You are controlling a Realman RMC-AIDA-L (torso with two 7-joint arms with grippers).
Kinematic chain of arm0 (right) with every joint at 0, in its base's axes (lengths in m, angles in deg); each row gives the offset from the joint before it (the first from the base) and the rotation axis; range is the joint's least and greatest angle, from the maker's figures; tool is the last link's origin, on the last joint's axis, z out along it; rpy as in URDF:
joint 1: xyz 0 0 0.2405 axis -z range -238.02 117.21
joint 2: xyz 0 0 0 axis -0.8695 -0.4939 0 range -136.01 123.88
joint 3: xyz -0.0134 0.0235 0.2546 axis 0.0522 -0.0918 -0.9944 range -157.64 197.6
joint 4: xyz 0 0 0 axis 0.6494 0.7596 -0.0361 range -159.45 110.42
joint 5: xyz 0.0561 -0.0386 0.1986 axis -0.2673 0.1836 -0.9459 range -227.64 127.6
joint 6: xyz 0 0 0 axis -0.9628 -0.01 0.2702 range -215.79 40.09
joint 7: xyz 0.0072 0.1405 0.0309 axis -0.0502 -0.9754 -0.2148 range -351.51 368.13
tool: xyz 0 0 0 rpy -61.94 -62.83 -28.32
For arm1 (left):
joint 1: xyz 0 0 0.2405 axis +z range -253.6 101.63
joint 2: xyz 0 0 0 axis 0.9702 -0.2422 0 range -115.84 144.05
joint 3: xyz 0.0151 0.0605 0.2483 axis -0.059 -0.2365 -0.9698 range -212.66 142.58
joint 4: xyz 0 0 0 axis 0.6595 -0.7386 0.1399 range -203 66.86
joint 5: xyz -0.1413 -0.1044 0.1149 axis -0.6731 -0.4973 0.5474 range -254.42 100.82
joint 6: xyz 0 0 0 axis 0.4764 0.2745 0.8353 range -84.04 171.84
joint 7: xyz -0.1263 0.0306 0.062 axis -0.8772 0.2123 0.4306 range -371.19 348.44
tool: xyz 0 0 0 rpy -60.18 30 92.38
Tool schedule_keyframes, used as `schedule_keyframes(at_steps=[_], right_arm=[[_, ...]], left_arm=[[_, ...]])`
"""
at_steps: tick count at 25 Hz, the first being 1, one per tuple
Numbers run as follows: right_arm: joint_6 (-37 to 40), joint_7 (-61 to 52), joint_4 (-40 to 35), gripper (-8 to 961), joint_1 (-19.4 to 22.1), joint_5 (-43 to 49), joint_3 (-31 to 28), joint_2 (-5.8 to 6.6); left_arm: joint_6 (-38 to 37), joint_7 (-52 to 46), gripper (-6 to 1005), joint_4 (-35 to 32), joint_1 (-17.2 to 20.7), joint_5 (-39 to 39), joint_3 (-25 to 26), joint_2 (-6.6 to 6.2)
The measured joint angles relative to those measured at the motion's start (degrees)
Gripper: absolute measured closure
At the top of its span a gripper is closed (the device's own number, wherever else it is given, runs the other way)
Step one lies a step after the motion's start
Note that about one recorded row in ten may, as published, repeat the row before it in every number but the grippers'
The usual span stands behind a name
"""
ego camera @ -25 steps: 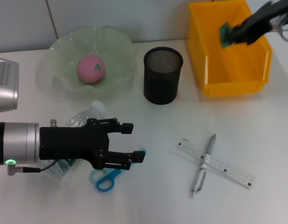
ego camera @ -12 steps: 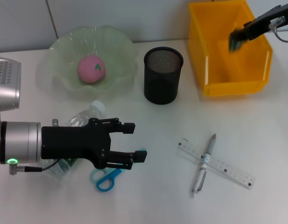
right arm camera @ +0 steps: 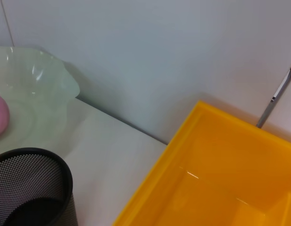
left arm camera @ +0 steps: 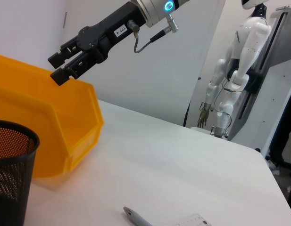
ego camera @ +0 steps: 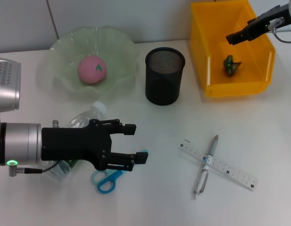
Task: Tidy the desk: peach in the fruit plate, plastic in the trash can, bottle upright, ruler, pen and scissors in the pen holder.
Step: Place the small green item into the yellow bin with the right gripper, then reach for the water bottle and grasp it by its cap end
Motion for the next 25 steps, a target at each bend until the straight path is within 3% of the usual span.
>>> schedule_keyframes(at_steps=[2, 8, 13, 15, 16, 17, 18, 20, 25], right_arm=[[-0.05, 0.00, -0.02, 201, 0.06, 0.00, 0.00, 0.00], [-0.40, 0.33, -1.97, 191, 1.36, -3.05, -0.49, -0.30], [3.20, 2.94, -8.10, 191, 6.10, -17.46, -0.54, 0.05], [7.26, 6.34, -10.20, 191, 9.97, -29.42, -1.03, 1.17], [7.26, 6.34, -10.20, 191, 9.97, -29.42, -1.03, 1.17], [10.58, 9.23, -9.95, 191, 12.02, -36.71, -1.33, 2.05], [10.58, 9.23, -9.95, 191, 12.02, -36.71, -1.33, 2.05], [16.41, 14.55, -7.74, 191, 14.76, -45.15, -1.68, 2.69], [24.86, 22.36, -1.68, 191, 17.06, -47.85, -2.10, 2.76]], left_arm=[[0.00, 0.00, 148, 0.00, 0.00, 0.00, 0.00, 0.00], [-0.01, 0.02, 148, 0.00, 0.00, 0.00, 0.00, 0.00], [-0.25, 0.01, 148, -0.24, 0.01, 0.00, 0.05, -0.09], [-0.37, 0.01, 148, -0.32, 0.03, 0.00, 0.12, -0.11], [-0.45, 0.01, 148, -0.34, 0.06, 0.00, 0.16, -0.13], [-0.51, 0.00, 148, -0.41, 0.11, 0.00, 0.18, -0.16], [-0.52, 0.00, 148, -0.43, 0.13, 0.00, 0.17, -0.17], [-0.58, 0.00, 148, -0.51, 0.24, 0.00, 0.20, -0.25], [-0.66, -0.27, 149, -0.59, 0.25, 0.00, 0.21, -0.28]])
